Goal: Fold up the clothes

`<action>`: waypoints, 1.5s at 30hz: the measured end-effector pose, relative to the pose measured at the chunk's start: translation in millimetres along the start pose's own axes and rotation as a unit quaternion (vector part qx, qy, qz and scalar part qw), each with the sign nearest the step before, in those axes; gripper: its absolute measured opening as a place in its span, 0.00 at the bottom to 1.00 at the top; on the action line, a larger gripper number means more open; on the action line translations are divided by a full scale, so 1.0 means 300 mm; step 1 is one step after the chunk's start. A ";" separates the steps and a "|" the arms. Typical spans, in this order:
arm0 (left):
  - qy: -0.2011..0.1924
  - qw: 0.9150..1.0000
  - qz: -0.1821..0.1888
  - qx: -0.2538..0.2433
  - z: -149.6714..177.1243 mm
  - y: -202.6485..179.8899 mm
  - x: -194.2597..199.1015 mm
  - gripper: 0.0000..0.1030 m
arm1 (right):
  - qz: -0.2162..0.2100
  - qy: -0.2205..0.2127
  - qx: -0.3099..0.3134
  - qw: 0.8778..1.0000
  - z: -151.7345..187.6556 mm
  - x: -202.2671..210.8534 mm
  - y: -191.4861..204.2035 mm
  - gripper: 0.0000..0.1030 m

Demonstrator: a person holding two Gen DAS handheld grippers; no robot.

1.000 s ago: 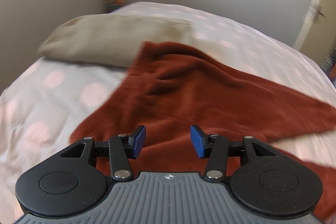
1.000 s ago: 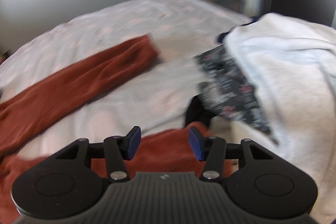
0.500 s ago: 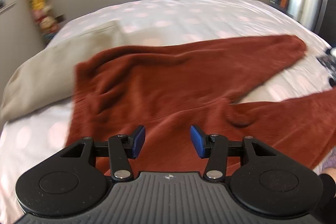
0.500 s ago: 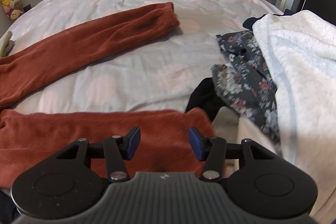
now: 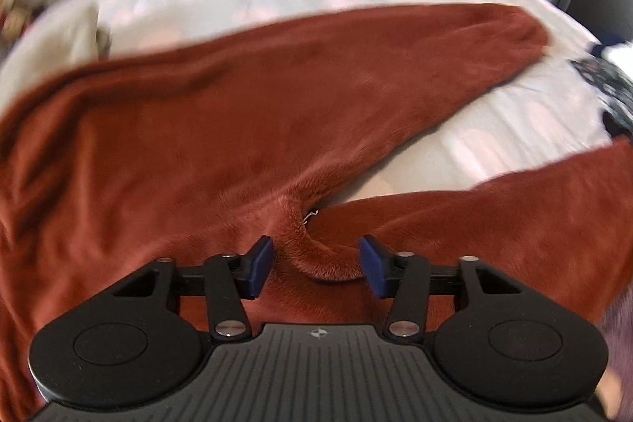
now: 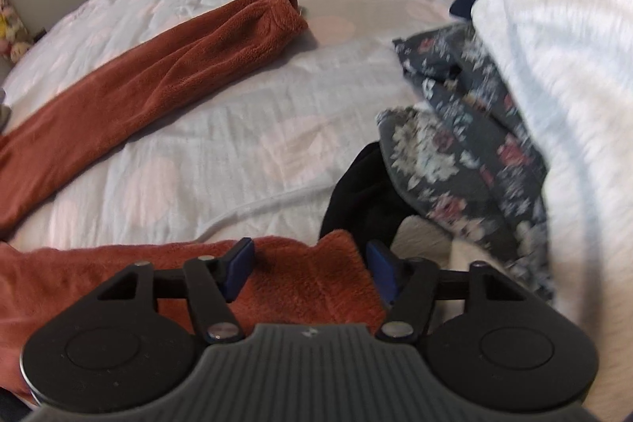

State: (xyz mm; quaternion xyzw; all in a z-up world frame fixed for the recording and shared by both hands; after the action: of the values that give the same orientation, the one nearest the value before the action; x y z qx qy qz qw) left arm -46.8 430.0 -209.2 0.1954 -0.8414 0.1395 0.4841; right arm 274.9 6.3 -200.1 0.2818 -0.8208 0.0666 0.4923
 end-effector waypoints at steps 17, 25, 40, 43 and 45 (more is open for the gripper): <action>-0.067 0.993 -0.063 0.071 -0.158 0.080 -0.062 0.00 | 0.022 -0.052 -0.043 0.997 -0.121 -0.030 -0.087 0.02; -0.092 0.993 -0.042 0.065 -0.107 0.060 0.008 0.26 | -0.031 -0.019 -0.047 0.998 -0.060 0.027 -0.107 0.46; -0.082 0.990 -0.094 0.070 0.113 0.169 0.277 0.38 | -0.045 -0.008 0.018 0.999 0.117 0.221 -0.153 0.42; -0.085 0.987 -0.104 0.091 0.157 0.211 0.324 0.38 | -0.042 0.020 0.007 0.999 0.124 0.153 -0.159 0.41; -0.089 0.984 -0.117 0.102 0.185 0.252 0.368 0.38 | -0.040 0.041 -0.005 0.998 0.130 0.101 -0.164 0.39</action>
State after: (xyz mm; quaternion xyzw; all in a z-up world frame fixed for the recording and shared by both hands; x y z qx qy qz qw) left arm -174.3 451.9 -143.9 0.3523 -0.8337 0.1492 0.3982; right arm 260.0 -61.7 -202.4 0.3092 -0.7884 0.0537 0.5291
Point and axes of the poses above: each gripper's, at about its wrist camera, not at the fingertips, and x roughly against the way its jaws point, y to its left, z to its underside, the point moved 3 cm from there along -x, roughly the way its jaws point, and after that the axes turned 1 degree about x, right-handed, at the moved point
